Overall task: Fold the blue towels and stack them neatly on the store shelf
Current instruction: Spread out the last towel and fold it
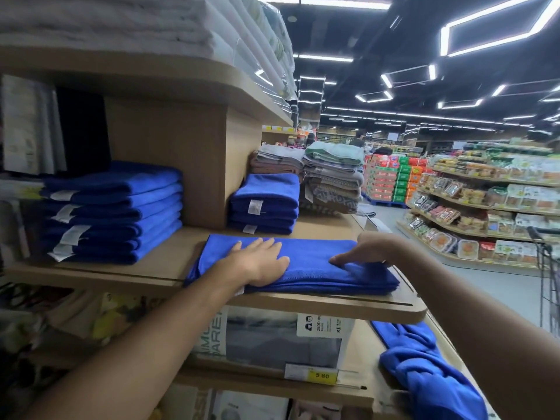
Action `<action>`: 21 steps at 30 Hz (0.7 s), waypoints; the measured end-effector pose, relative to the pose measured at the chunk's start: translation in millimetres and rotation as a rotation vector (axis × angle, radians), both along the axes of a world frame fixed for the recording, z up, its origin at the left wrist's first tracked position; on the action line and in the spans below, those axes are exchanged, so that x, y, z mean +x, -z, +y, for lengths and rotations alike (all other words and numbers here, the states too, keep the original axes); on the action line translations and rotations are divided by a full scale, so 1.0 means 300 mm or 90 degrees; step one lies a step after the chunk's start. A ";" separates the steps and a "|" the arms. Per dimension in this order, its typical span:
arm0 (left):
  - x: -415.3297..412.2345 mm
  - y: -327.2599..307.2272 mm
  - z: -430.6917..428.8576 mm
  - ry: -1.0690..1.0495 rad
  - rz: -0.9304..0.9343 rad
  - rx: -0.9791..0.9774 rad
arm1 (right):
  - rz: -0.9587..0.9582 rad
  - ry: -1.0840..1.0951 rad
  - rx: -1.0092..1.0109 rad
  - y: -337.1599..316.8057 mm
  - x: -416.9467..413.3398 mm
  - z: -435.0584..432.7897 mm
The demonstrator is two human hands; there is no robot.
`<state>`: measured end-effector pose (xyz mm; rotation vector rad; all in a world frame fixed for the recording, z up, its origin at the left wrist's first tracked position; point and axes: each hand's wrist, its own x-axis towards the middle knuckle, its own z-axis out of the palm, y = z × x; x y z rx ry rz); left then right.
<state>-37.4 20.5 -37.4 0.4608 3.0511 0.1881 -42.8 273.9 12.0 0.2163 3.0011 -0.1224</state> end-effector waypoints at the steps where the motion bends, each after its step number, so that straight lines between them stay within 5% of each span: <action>1: 0.002 0.013 0.001 -0.004 0.000 0.004 | -0.019 0.010 -0.027 -0.010 0.004 -0.006; 3: 0.003 0.021 -0.008 -0.005 0.003 0.011 | -0.033 0.056 -0.151 -0.022 0.008 -0.004; 6: 0.005 0.022 -0.014 -0.007 0.009 0.017 | -0.023 0.155 -0.505 -0.040 0.028 0.020; 12: -0.004 0.038 -0.012 -0.004 0.026 0.027 | -0.073 0.181 -0.854 -0.086 0.062 0.047; 18: 0.010 0.025 -0.014 0.033 0.100 0.049 | -0.056 -0.020 -0.856 -0.224 0.039 -0.153; 21: 0.008 -0.011 -0.102 0.014 0.173 0.194 | -0.050 -0.060 -0.763 -0.303 0.001 -0.305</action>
